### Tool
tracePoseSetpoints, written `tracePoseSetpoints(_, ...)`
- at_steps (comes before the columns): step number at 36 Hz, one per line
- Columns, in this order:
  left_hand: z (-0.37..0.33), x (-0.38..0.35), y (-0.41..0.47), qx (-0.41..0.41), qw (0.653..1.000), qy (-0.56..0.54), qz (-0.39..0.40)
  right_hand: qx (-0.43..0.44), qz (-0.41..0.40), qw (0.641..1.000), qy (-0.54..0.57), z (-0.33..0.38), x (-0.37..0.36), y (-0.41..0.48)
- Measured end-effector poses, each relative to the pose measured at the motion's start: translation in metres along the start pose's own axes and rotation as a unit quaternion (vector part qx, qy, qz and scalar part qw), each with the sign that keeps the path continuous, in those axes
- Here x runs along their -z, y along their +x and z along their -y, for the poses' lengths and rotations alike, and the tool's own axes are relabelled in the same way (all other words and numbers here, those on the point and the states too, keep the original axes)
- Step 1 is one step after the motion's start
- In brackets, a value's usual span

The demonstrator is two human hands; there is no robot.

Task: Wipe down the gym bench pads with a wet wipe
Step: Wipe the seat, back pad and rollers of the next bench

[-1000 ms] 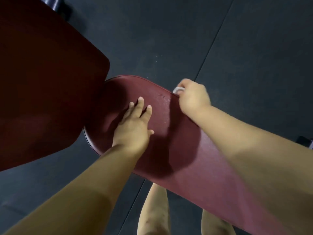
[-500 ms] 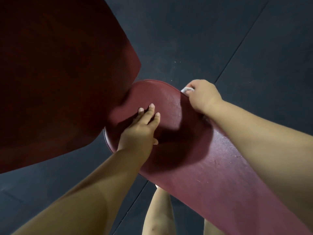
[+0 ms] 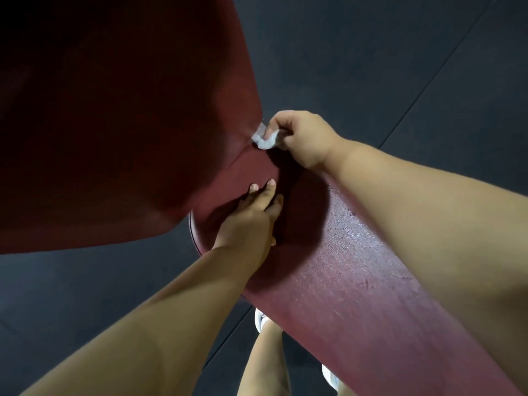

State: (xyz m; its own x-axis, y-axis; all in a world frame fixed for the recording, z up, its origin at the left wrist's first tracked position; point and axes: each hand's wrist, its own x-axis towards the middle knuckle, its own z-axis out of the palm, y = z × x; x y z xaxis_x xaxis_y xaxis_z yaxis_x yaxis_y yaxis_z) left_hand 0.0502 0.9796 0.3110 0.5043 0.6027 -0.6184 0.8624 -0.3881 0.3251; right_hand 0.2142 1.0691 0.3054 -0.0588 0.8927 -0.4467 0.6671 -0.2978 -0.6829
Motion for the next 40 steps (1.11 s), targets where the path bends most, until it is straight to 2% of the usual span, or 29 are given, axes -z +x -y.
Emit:
tracePoseSetpoints(5, -0.002, 0.016, -0.012, -0.003, 1.0, 0.014, 0.014, 0.005, -0.005, 0.995, -0.099, 0.013, 0.021, -0.021)
tracePoseSetpoints(10, -0.001, 0.042, -0.037, 0.029, 0.998, 0.042, 0.031, -0.079, -0.076, 0.987, -0.118, 0.022, 0.041, -0.047)
tracePoseSetpoints(12, -0.002, 0.049, -0.05, 0.035, 0.997, 0.062, 0.027, -0.09, -0.079, 0.985, -0.123, 0.024, 0.044, -0.056)
tracePoseSetpoints(17, 0.001, 0.058, -0.08, 0.065, 0.996, 0.068, -0.009, -0.075, -0.099, 0.986, -0.111, 0.034, 0.034, -0.074)
tracePoseSetpoints(20, 0.005, 0.06, -0.103, 0.081, 0.995, 0.045, -0.038, -0.038, -0.105, 0.992, -0.066, 0.048, 0.024, -0.091)
tracePoseSetpoints(25, 0.006, 0.067, -0.155, 0.08, 0.985, -0.013, -0.153, 0.007, -0.15, 0.989, -0.005, 0.076, 0.012, -0.132)
tracePoseSetpoints(27, 0.004, 0.071, -0.176, 0.069, 0.971, -0.032, -0.225, 0.015, -0.166, 0.985, 0.035, 0.086, 0.011, -0.147)
tracePoseSetpoints(31, 0.007, 0.089, -0.21, 0.059, 0.906, -0.054, -0.415, 0.061, -0.197, 0.974, 0.089, 0.123, 0.018, -0.164)
tracePoseSetpoints(33, 0.01, 0.103, -0.221, 0.085, 0.882, -0.064, -0.459, 0.088, -0.22, 0.964, 0.12, 0.147, 0.025, -0.166)
tracePoseSetpoints(35, 0.016, 0.116, -0.226, 0.118, 0.877, -0.07, -0.461, 0.108, -0.239, 0.954, 0.148, 0.172, 0.032, -0.163)
tracePoseSetpoints(37, 0.023, 0.129, -0.226, 0.152, 0.894, -0.076, -0.415, 0.133, -0.255, 0.947, 0.145, 0.197, 0.037, -0.158)
tracePoseSetpoints(40, 0.04, 0.138, -0.217, 0.16, 0.916, -0.118, -0.348, 0.174, -0.264, 0.943, 0.102, 0.222, 0.04, -0.144)
